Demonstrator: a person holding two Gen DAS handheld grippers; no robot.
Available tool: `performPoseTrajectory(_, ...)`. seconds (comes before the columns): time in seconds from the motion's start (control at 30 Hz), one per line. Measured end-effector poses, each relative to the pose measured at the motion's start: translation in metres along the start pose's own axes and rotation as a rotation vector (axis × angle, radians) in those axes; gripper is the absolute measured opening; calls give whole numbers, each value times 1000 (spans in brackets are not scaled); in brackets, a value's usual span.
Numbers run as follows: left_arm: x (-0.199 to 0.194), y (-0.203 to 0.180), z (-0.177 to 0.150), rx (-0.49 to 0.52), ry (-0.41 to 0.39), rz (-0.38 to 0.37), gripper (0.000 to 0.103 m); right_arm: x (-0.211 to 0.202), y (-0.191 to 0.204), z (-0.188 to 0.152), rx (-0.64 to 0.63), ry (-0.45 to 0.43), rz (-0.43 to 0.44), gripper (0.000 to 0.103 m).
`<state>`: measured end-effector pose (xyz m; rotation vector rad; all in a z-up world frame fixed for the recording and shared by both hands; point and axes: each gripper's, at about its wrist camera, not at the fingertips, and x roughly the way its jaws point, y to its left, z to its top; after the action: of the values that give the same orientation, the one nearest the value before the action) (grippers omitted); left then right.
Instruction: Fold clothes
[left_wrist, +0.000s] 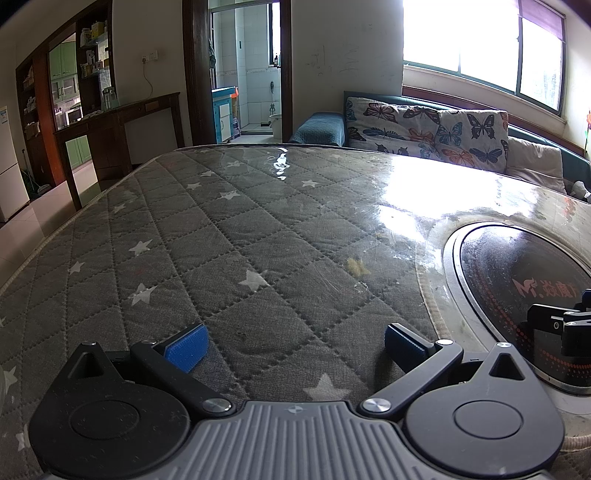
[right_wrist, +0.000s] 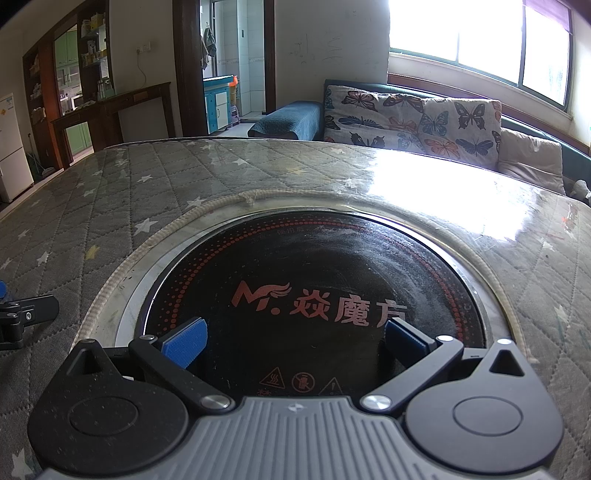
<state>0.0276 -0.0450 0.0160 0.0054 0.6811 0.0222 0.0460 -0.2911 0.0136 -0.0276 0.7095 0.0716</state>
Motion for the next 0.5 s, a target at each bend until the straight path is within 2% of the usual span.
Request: performPoseTrajectory(0.5, 0, 0, 0, 0, 0, 0, 103, 0, 0, 0, 0, 0, 0, 103)
